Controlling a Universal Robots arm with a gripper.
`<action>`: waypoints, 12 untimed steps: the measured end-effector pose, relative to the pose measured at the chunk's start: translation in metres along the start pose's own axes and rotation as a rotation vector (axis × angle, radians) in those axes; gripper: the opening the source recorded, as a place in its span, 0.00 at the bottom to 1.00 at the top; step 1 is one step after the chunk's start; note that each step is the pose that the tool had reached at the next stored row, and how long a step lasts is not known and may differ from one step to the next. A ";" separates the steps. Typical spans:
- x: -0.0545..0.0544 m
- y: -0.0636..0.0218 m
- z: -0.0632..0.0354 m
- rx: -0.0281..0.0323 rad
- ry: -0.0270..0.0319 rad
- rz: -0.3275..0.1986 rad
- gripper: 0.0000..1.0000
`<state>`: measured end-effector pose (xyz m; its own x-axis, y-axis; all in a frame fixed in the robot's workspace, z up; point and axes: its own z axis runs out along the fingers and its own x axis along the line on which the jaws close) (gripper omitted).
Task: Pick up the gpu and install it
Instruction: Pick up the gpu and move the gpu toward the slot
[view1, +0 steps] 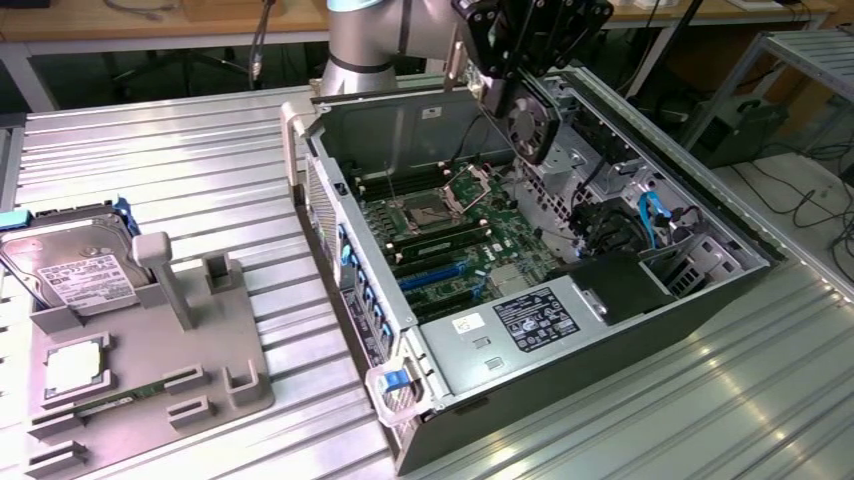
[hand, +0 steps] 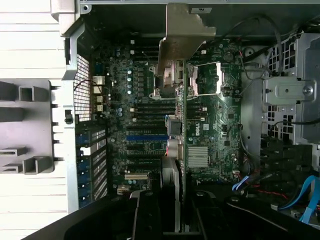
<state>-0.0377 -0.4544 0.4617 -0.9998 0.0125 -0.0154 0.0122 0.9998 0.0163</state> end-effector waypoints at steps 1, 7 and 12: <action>-0.001 0.0000 0.0001 0.0000 0.0000 0.000 0.28; -0.010 0.0001 0.0004 0.0000 0.0000 0.000 0.28; -0.018 0.0002 0.0008 -0.0001 0.0000 0.000 0.28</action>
<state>-0.0193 -0.4544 0.4612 -0.9998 0.0124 -0.0154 0.0122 0.9998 0.0164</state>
